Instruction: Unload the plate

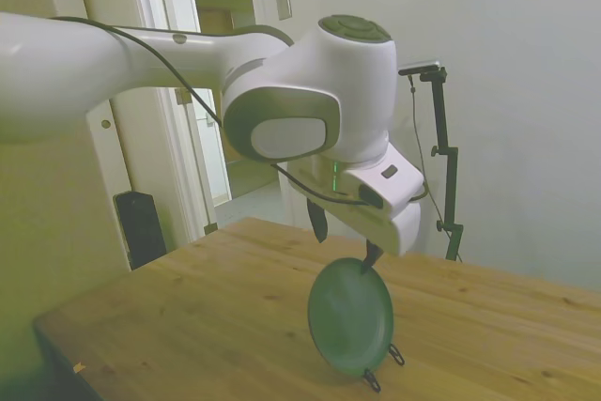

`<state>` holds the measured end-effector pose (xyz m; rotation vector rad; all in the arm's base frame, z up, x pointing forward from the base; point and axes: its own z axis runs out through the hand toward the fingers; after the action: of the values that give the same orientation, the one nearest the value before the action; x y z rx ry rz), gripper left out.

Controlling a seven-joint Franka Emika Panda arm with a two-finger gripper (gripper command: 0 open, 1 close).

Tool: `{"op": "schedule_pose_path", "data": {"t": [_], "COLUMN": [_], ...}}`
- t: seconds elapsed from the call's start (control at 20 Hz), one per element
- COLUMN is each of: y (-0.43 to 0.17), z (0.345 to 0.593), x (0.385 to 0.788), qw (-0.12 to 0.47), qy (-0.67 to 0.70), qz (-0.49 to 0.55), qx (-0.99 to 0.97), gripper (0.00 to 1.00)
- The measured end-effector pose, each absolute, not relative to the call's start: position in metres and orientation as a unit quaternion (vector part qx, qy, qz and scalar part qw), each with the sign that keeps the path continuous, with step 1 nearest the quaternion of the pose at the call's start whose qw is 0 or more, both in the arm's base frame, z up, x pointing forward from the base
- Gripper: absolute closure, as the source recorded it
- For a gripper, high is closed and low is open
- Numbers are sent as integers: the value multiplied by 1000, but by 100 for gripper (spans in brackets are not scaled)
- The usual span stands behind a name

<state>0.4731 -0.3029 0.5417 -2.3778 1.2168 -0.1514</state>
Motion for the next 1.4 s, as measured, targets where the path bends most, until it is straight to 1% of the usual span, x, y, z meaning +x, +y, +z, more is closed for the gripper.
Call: {"op": "schedule_pose_path", "data": {"t": [0.25,0.55,0.6,0.8,1.4], "y": [-292,-280,-278,-273,-276], "z": [522,507,505,500,495], "x": [489,500,501,506,506], "qw": [235,234,234,234,235], "qy": [435,424,422,418,414], "qz": [-35,-20,-18,-12,-11], "qx": [-869,-875,-876,-878,-880], "gripper": [0,0,100,100,100]}}
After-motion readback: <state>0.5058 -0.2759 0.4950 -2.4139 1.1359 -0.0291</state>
